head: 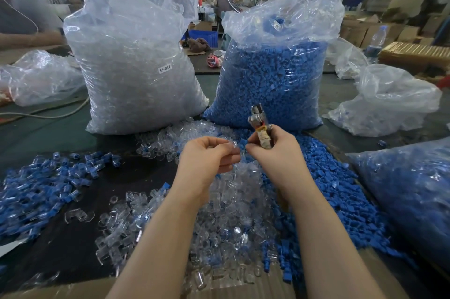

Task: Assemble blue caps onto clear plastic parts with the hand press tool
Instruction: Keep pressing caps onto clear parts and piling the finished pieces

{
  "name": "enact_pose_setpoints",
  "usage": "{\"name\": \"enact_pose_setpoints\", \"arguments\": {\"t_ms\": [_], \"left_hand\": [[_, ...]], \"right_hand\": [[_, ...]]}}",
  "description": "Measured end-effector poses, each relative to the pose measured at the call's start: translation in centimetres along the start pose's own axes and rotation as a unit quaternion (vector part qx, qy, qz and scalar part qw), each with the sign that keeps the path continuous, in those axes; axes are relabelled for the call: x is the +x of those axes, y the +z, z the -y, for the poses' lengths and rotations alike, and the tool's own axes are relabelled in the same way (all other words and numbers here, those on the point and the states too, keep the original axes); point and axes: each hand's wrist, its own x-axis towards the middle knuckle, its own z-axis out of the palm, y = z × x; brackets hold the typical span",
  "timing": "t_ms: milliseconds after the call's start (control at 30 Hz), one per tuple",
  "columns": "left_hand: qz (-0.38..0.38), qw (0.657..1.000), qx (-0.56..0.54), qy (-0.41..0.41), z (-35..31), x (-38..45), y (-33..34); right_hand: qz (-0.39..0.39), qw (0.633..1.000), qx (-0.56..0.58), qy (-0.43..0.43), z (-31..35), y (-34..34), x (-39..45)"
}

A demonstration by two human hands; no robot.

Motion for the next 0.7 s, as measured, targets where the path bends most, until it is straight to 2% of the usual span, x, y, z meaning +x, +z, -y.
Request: {"name": "enact_pose_setpoints", "arguments": {"t_ms": [167, 533, 700], "left_hand": [[-0.009, 0.999, -0.043, 0.016, -0.12, -0.03, 0.05], [-0.006, 1.0, -0.007, 0.025, -0.1, -0.18, 0.15], [-0.043, 0.999, -0.013, 0.028, -0.06, 0.02, -0.19]], "right_hand": [[0.02, 1.0, -0.004, -0.017, 0.52, 0.39, -0.29], [0.035, 0.999, 0.019, -0.013, 0.92, 0.47, -0.57], [0.003, 1.0, 0.029, -0.009, 0.59, 0.39, -0.43]]}}
